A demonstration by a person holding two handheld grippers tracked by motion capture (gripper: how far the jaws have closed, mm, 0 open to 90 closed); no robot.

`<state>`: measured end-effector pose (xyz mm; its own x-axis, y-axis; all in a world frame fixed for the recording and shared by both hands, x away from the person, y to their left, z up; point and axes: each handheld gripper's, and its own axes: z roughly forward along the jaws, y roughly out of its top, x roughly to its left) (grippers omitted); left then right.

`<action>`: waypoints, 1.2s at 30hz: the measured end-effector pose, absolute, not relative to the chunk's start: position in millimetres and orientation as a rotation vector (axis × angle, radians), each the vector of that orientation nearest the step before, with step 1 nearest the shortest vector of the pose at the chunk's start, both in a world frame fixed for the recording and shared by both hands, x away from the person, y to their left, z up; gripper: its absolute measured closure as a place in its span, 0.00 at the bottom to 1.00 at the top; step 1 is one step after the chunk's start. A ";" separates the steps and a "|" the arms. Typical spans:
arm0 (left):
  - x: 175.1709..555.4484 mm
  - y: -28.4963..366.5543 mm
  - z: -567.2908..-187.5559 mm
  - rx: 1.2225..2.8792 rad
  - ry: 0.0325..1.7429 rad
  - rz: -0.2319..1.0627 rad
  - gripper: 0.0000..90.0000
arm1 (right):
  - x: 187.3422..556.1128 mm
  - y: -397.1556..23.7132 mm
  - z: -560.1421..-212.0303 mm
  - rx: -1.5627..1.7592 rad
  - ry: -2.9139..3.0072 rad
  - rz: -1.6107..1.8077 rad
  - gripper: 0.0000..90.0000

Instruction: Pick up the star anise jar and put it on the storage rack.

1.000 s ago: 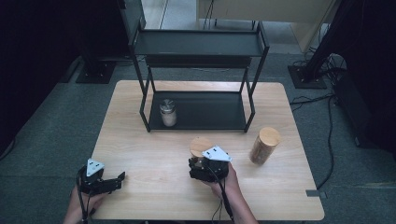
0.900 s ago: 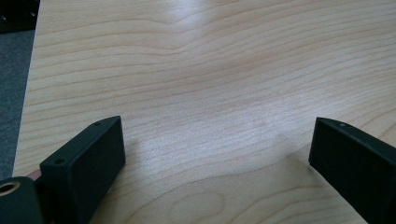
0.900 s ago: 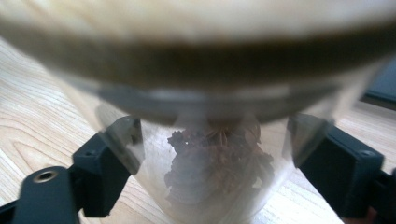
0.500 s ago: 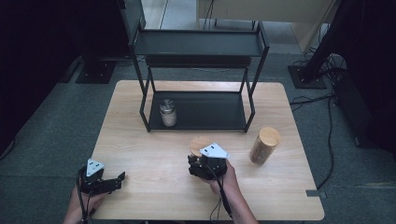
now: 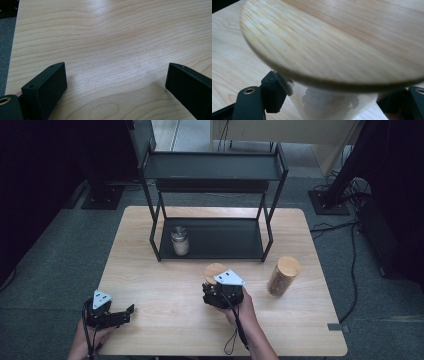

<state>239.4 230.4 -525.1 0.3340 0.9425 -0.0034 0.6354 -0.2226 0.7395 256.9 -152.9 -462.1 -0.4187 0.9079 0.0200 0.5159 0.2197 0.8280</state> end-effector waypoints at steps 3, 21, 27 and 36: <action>239.4 230.4 -525.2 1.952 1.381 0.607 0.04 | 259.6 -154.2 -460.2 1.313 2.016 1.087 0.27; 239.4 230.3 -525.2 1.952 1.380 0.606 0.04 | 277.1 -150.8 -442.6 1.297 2.001 1.090 0.27; 239.4 230.3 -525.2 1.954 1.378 0.607 0.04 | 284.2 -153.5 -436.5 1.301 1.989 1.083 0.27; 239.3 230.0 -525.1 1.957 1.374 0.605 0.04 | 295.5 -158.2 -431.8 1.319 1.975 1.075 0.27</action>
